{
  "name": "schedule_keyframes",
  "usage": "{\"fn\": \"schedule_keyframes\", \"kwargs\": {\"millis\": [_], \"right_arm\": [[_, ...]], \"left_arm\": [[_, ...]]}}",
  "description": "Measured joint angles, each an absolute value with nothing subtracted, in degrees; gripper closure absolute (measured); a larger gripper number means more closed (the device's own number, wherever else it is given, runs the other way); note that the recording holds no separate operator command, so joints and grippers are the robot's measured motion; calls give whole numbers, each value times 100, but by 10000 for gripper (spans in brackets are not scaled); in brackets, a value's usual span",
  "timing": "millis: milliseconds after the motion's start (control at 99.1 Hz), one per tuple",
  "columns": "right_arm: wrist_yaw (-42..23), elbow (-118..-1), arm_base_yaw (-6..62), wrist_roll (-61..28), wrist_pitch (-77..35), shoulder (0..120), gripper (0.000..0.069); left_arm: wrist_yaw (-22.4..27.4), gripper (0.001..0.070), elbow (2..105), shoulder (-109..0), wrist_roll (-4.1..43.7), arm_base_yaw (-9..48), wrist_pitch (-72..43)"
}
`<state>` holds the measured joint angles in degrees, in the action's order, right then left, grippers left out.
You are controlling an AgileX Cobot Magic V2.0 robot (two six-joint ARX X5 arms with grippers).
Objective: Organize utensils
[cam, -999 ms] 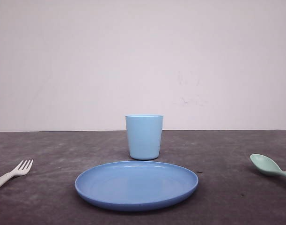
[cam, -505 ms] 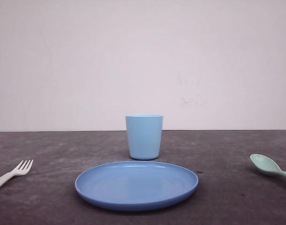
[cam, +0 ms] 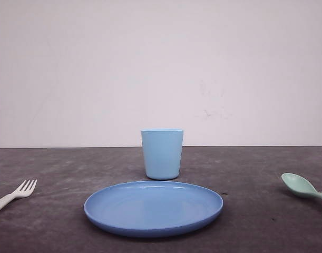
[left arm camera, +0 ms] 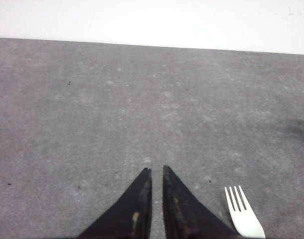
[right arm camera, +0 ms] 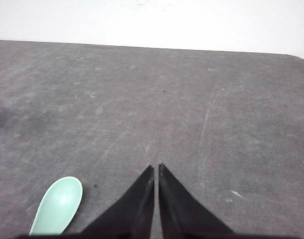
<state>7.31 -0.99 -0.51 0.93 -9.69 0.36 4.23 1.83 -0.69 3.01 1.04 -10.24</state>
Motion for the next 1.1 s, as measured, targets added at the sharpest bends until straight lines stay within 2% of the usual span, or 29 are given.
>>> {"fn": "schedule_keyframes", "kwargs": {"millis": [121, 373, 535, 636, 726, 908, 1100], "right_arm": [[757, -99, -51, 187, -969, 36, 677], [770, -89, -51, 676, -637, 36, 681], [882, -464, -51, 1332, -609, 58, 683], [1020, -1068, -51, 1682, -635, 137, 683], [1057, -1778, -51, 1831, -932, 364, 683], [1055, -3162, -51, 1664, -2193, 1142, 683], [1076, -4556, -51, 1205, -3439, 2141, 683]], "left_arm": [[423, 695, 183, -69, 338, 104, -1024], [427, 695, 185, -69, 725, 104, -954], [491, 695, 349, -69, 1343, 104, -543], [607, 695, 753, -73, 1732, 104, -515], [639, 695, 1234, -95, 1896, 104, -513], [639, 695, 2386, -580, 1903, 104, -1487], [639, 695, 3822, -1533, 1354, 104, -2797]]}}
